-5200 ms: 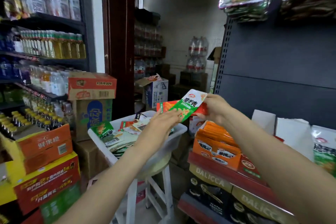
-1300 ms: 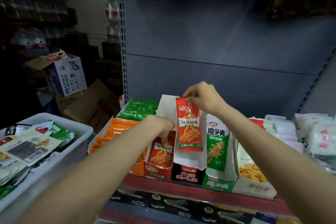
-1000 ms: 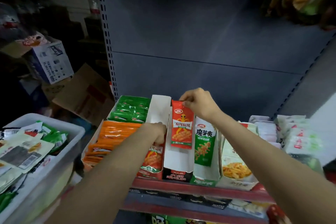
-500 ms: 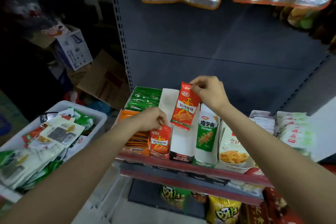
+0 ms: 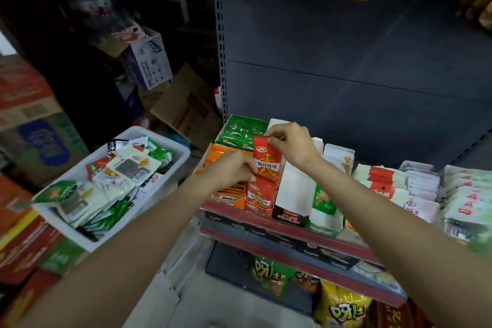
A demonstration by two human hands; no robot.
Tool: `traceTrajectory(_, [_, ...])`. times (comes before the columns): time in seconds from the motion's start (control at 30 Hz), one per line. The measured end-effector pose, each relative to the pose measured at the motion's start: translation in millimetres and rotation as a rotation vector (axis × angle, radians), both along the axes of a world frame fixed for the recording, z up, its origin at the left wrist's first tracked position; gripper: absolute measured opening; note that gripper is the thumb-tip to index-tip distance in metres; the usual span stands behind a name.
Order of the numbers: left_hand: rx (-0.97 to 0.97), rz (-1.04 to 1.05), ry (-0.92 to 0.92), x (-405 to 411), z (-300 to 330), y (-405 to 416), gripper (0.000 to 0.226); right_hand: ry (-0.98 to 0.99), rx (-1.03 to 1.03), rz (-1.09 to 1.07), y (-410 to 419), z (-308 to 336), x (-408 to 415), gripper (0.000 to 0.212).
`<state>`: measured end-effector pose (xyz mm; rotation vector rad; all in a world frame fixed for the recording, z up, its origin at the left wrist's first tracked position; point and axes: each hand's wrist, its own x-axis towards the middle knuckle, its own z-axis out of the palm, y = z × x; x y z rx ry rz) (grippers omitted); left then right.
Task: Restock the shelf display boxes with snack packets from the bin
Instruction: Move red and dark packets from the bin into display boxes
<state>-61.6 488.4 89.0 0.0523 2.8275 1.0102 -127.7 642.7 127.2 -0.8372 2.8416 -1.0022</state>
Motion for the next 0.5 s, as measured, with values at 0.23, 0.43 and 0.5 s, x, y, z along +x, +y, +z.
traceTrajectory(0.23, [0.127, 0.075, 0.079, 8, -14, 1, 0.008, 0.064, -0.038, -0.011, -2, -7, 5, 0.019])
traceTrajectory(0.43, [0.088, 0.111, 0.247, 11, -26, -2, 0.009, 0.124, -0.094, -0.032, 4, -16, 16, 0.019])
traceTrajectory(0.5, [0.098, 0.094, 0.313, 11, -34, -3, 0.006, 0.161, -0.079, -0.046, 7, -18, 18, 0.019])
